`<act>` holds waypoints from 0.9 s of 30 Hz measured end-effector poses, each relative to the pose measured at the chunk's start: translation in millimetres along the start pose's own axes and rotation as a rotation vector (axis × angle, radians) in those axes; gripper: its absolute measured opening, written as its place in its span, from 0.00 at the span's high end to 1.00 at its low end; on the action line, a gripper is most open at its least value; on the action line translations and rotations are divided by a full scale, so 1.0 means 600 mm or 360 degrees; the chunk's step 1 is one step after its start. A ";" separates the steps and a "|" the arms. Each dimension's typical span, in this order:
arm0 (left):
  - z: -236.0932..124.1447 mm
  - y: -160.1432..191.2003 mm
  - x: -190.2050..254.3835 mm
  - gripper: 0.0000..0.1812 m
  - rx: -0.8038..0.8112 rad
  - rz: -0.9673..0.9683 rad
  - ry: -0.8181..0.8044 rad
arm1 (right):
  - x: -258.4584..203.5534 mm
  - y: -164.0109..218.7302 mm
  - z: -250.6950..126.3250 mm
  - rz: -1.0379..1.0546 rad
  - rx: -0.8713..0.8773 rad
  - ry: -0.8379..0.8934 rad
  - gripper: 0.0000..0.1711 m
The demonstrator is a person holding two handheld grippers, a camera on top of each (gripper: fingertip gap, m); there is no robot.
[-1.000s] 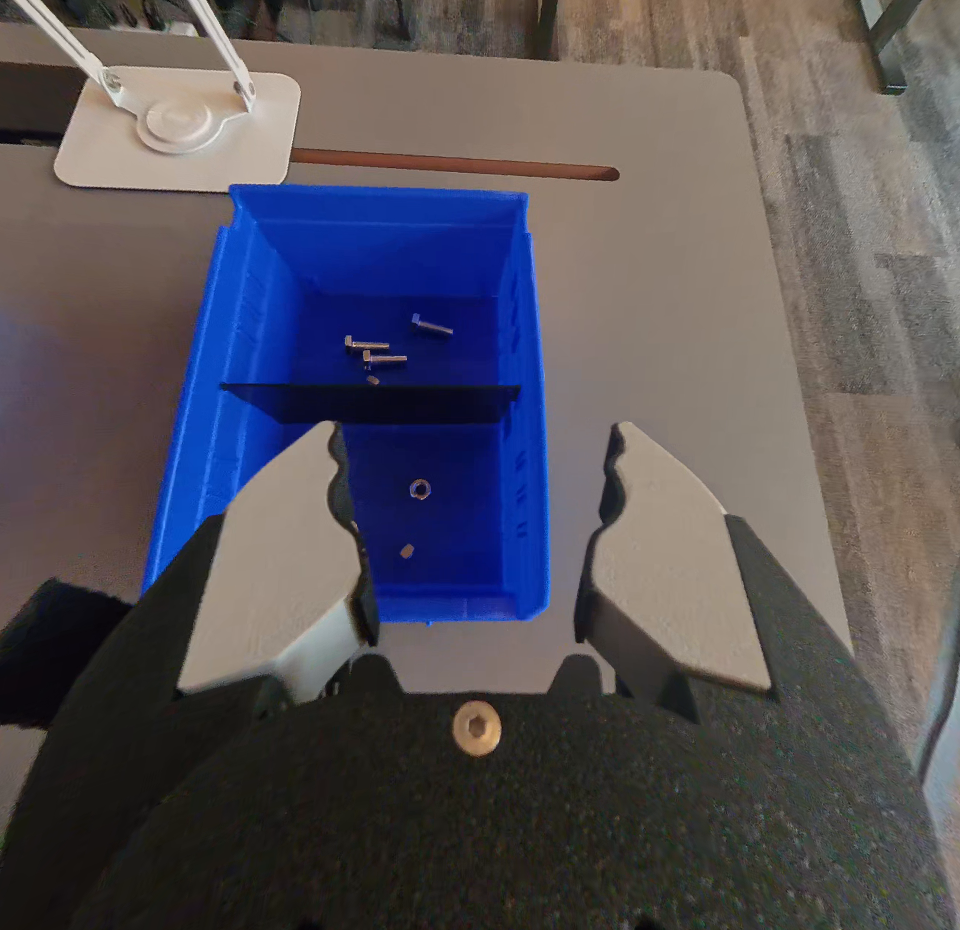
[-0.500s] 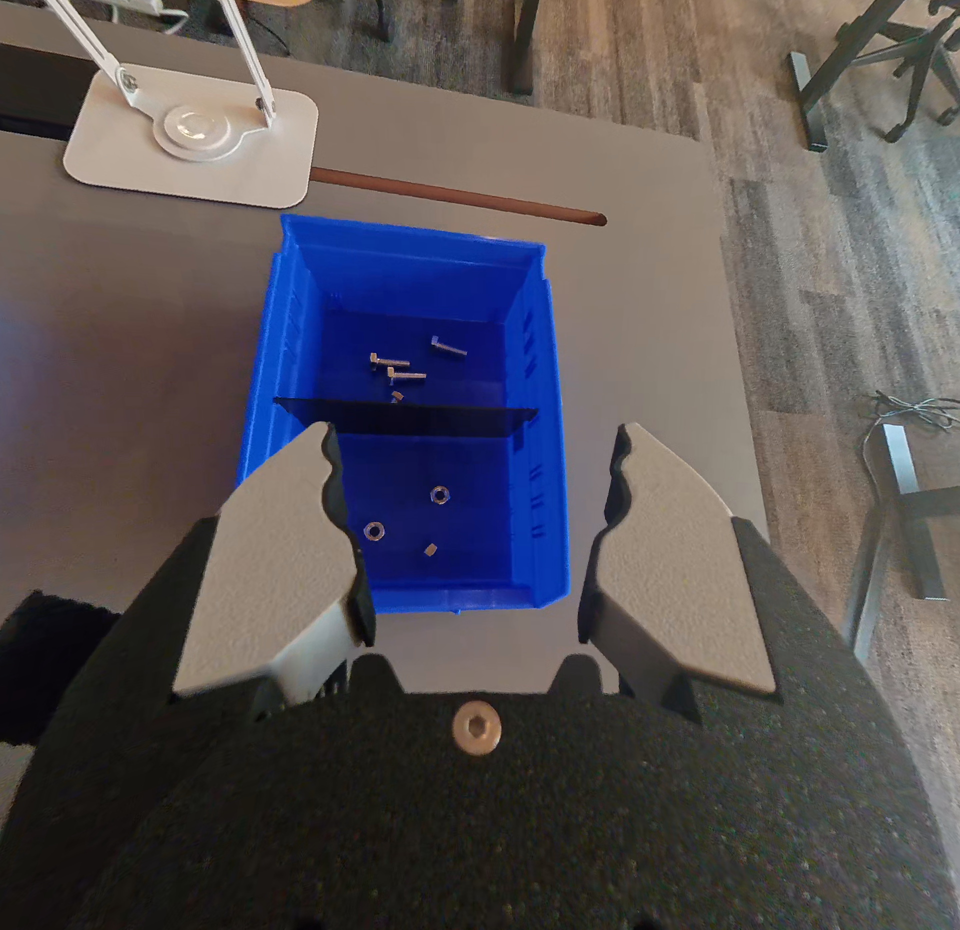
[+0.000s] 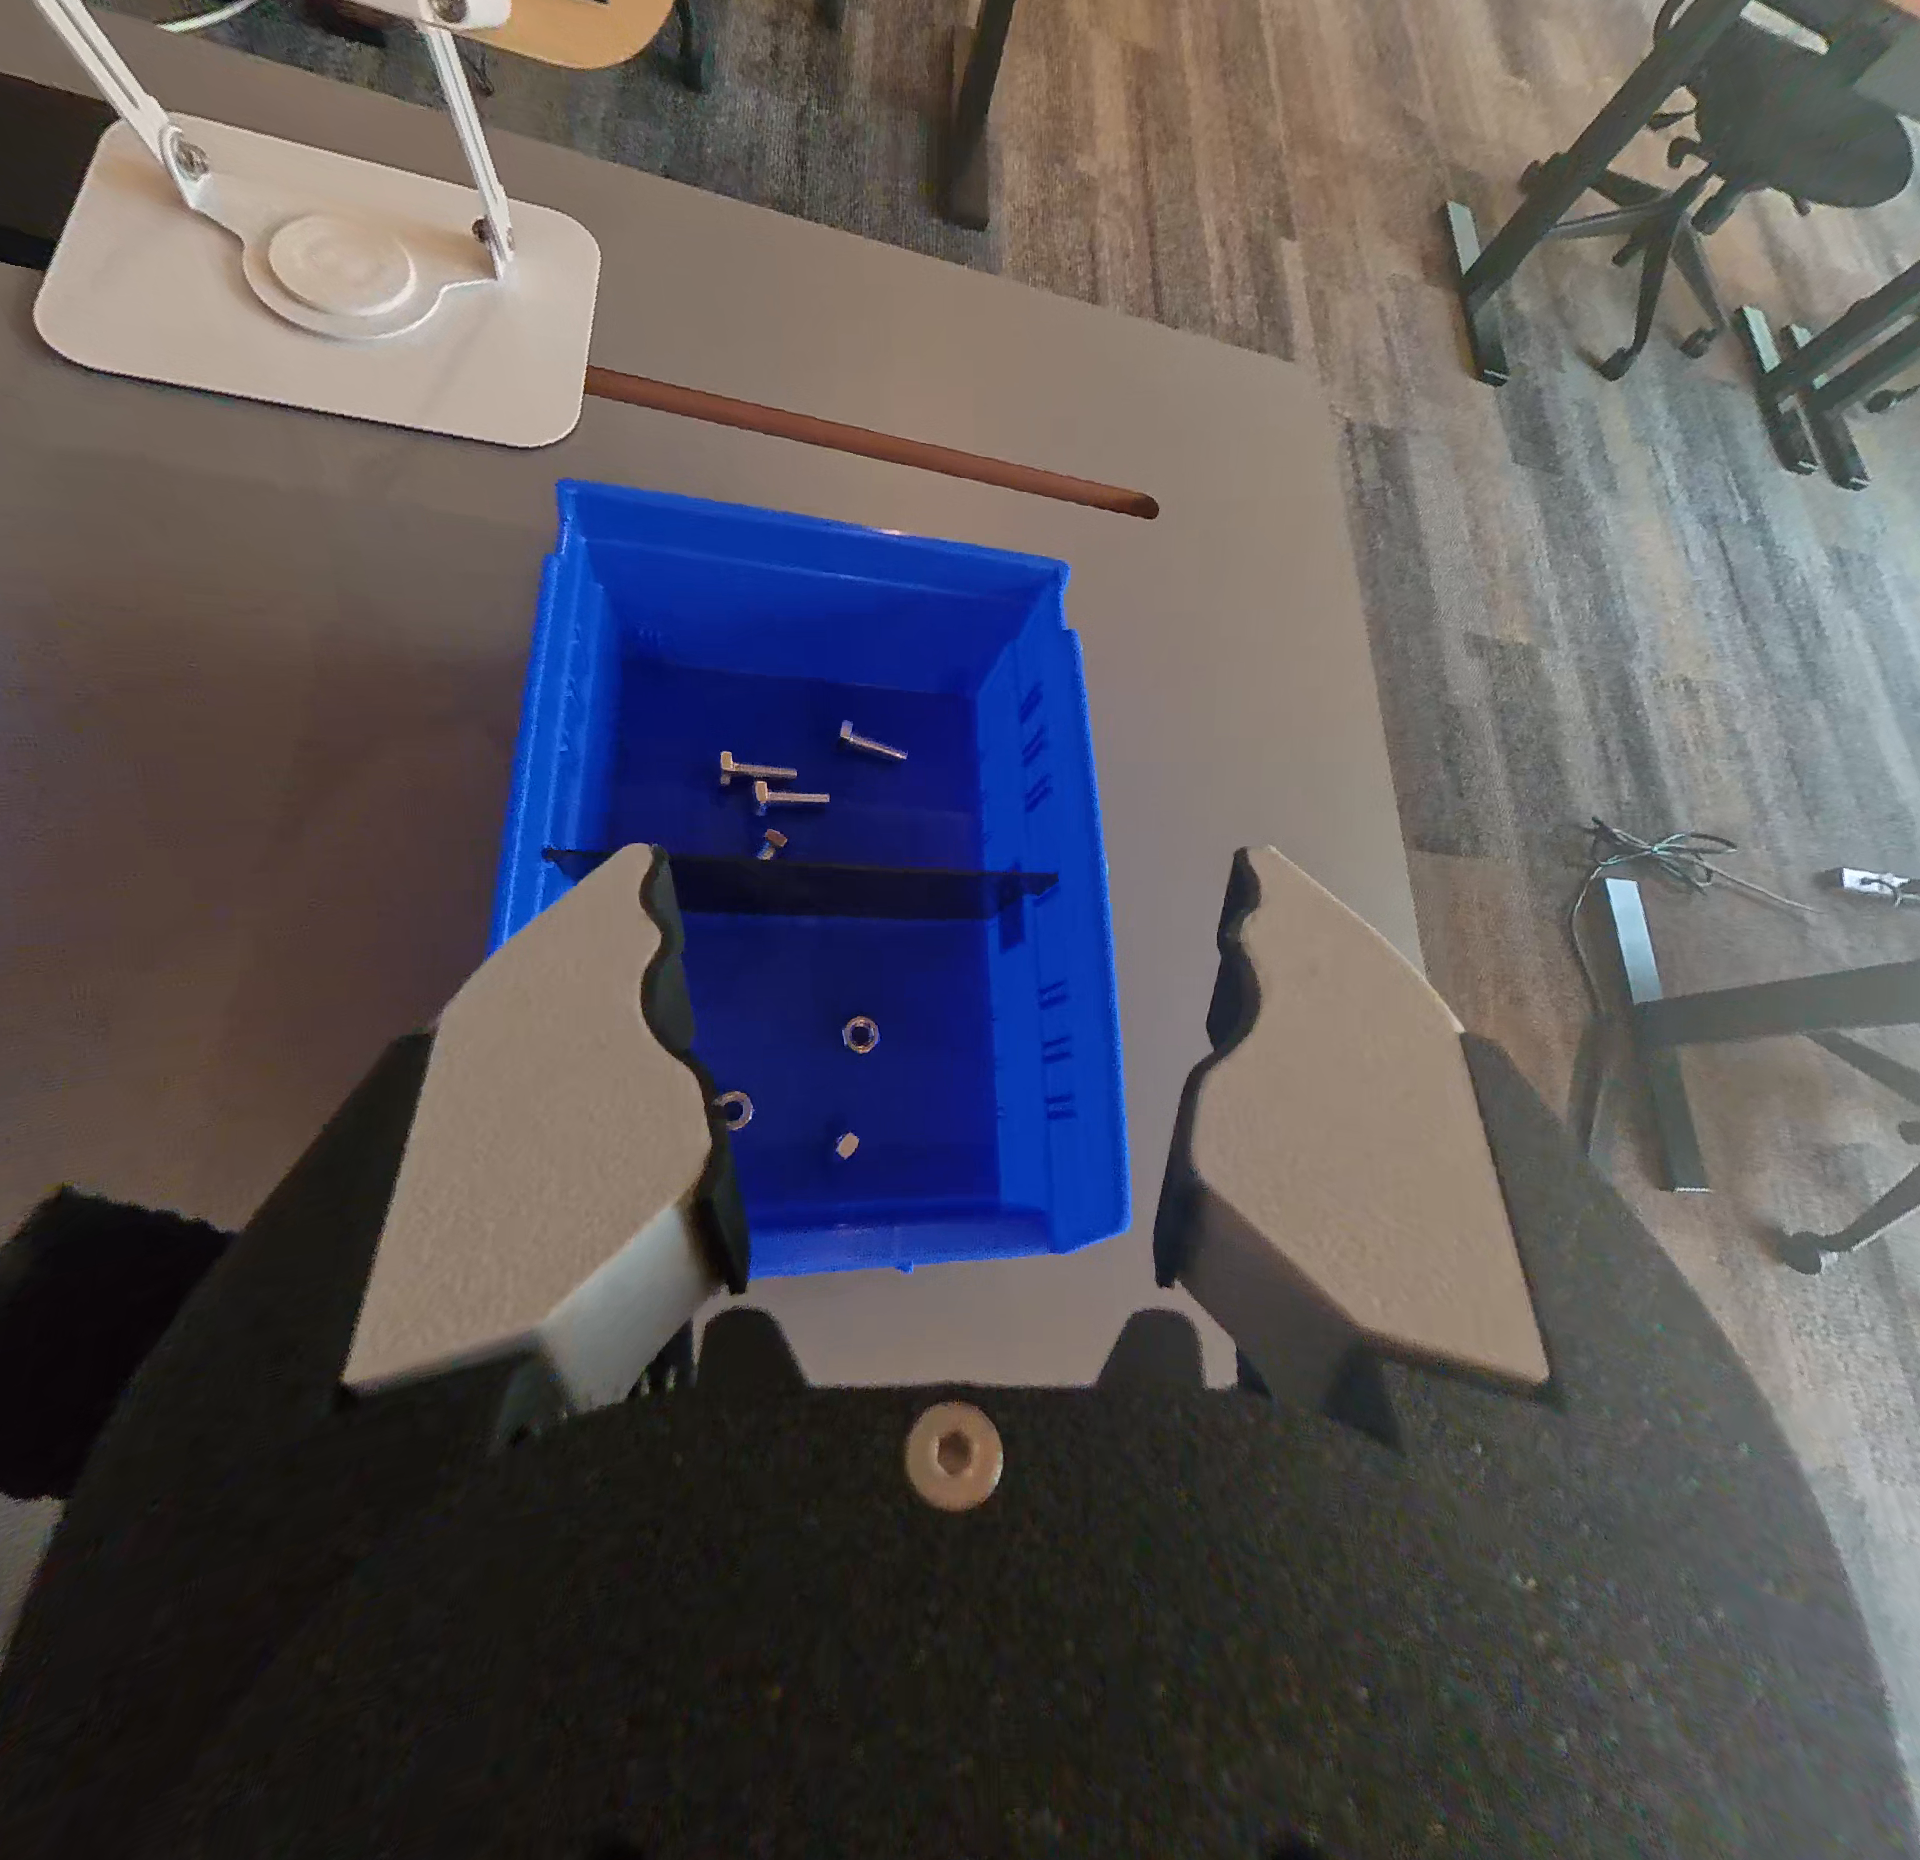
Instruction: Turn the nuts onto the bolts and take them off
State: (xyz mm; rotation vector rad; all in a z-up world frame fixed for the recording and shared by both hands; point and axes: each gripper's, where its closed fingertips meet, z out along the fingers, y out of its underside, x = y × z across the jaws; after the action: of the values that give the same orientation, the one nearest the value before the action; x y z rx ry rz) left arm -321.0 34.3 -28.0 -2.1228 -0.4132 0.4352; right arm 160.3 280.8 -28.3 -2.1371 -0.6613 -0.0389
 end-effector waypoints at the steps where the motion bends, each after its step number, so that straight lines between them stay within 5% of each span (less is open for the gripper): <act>1: 0.005 0.000 0.003 0.62 -0.0001 0.0015 -0.0003 | -0.004 -0.001 0.003 -0.0013 0.0005 -0.0002 0.43; 14: 0.051 -0.017 0.008 0.37 0.0111 -0.0015 -0.0071 | -0.031 -0.001 0.051 -0.0095 -0.0019 -0.0027 0.42; 27: 0.062 -0.020 0.022 0.45 0.0083 0.0044 -0.0099 | -0.028 0.003 0.068 -0.0117 -0.0028 -0.0057 0.45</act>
State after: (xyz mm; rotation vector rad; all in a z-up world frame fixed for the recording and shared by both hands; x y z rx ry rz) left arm -327.9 73.4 -39.7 -2.0708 -0.4044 0.5231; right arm 138.4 303.6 -59.4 -2.1340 -0.7632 -0.0470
